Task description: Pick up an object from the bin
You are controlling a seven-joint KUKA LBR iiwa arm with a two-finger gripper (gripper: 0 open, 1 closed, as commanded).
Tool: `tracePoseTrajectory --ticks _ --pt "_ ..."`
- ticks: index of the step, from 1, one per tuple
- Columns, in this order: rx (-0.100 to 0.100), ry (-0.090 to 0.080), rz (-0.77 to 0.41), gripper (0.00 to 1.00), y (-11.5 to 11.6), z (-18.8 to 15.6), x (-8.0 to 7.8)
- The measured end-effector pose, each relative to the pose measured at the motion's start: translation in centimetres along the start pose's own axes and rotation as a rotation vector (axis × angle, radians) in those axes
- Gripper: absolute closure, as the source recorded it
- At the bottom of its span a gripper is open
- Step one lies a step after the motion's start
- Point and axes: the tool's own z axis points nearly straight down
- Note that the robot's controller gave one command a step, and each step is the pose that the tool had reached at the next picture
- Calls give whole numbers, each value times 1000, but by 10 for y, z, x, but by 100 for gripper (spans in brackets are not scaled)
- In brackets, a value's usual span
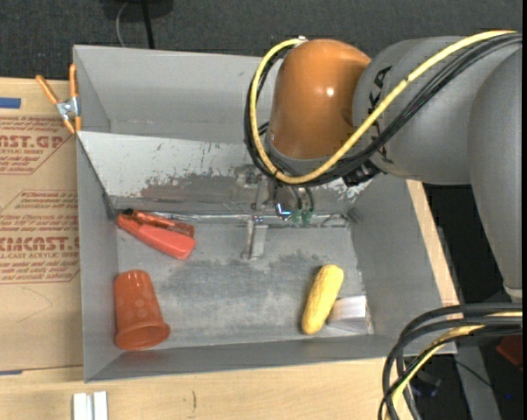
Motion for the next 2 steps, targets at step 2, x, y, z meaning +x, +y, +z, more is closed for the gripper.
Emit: tracePoseTrajectory --ticks 2 --pt "-2 -12 8 0 -1 42 -4"
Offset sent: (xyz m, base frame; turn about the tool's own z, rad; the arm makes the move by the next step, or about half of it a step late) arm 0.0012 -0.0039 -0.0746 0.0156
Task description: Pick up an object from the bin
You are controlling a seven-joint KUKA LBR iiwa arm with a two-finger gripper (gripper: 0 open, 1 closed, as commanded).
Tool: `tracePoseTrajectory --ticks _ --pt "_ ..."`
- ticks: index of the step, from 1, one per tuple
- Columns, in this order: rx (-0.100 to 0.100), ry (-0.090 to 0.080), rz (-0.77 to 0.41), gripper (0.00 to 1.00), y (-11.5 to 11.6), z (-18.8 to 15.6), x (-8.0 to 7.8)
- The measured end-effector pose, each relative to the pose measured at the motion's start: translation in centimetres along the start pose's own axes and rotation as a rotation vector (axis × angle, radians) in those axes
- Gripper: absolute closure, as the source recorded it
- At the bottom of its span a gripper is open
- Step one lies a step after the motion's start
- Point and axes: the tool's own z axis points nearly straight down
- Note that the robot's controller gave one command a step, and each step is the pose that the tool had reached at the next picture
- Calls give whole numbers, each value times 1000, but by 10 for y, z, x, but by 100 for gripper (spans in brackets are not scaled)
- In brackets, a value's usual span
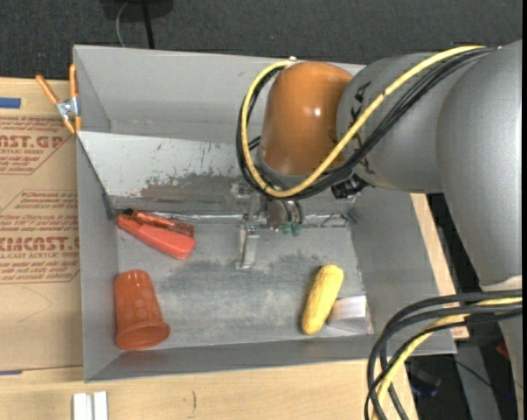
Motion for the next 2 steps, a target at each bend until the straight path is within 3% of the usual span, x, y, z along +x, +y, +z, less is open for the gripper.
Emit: tracePoseTrajectory --ticks 1,2 --pt "5 19 -36 0 48 -14 13" --pt "-4 -5 -45 0 75 -29 14"
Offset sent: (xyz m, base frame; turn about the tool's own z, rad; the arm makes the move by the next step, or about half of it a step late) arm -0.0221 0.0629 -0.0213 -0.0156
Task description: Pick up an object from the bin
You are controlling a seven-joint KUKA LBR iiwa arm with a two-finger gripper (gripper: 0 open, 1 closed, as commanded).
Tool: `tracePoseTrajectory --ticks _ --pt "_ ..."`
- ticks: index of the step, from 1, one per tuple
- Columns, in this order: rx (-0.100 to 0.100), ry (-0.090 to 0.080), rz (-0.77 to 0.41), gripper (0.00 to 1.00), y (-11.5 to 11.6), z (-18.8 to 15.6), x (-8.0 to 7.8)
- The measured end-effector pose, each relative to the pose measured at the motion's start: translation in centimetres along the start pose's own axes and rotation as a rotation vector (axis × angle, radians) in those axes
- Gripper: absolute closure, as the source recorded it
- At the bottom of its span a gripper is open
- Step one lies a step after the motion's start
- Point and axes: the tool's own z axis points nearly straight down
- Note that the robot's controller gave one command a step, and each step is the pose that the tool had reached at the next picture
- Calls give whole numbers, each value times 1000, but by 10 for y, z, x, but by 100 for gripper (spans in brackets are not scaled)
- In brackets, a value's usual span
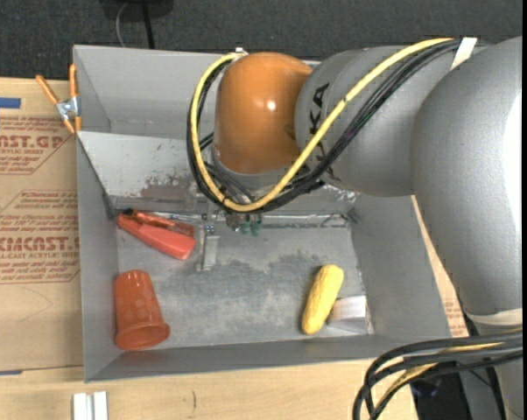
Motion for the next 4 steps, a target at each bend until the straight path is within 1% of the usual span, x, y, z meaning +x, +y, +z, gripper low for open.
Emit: tracePoseTrajectory --ticks 1,2,3,4 --pt "5 11 -10 0 -1 58 -6" --pt "0 7 98 0 -13 91 -2" --pt "3 1 128 100 11 103 -6" --pt "3 1 128 100 11 103 -6"
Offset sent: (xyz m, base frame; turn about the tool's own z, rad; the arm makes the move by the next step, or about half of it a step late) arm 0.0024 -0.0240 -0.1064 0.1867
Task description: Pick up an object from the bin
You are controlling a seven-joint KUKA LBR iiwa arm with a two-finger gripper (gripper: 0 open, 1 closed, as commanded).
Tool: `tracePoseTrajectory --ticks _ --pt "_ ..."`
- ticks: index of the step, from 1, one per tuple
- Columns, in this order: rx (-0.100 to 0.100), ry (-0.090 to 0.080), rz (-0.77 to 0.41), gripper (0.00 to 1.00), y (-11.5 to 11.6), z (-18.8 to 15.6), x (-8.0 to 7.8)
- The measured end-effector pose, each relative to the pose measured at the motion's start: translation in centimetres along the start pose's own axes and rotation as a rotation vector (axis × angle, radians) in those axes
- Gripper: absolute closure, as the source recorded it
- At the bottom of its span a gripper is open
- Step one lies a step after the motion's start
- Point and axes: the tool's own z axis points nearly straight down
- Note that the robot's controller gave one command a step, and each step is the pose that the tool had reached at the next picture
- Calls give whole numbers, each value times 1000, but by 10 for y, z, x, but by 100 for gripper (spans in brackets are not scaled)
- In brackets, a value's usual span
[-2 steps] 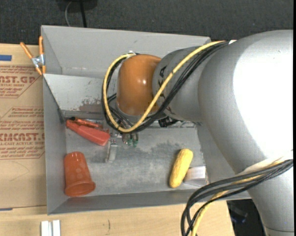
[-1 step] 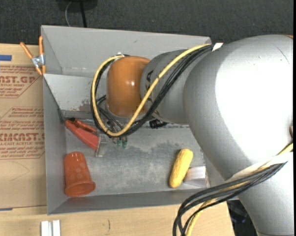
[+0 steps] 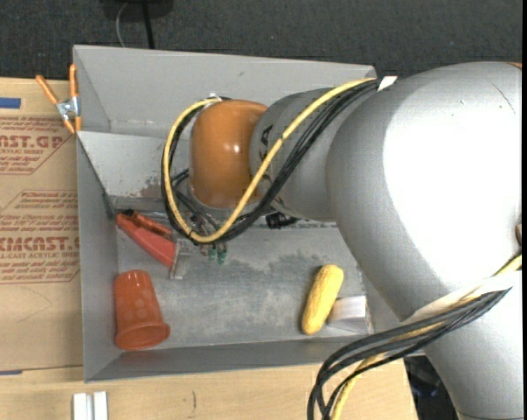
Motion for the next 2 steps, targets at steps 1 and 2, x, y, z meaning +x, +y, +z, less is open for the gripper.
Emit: tracePoseTrajectory --ticks 1,2 --pt "-1 2 9 100 -1 -2 -1" --pt "2 1 -17 100 -1 -15 4"
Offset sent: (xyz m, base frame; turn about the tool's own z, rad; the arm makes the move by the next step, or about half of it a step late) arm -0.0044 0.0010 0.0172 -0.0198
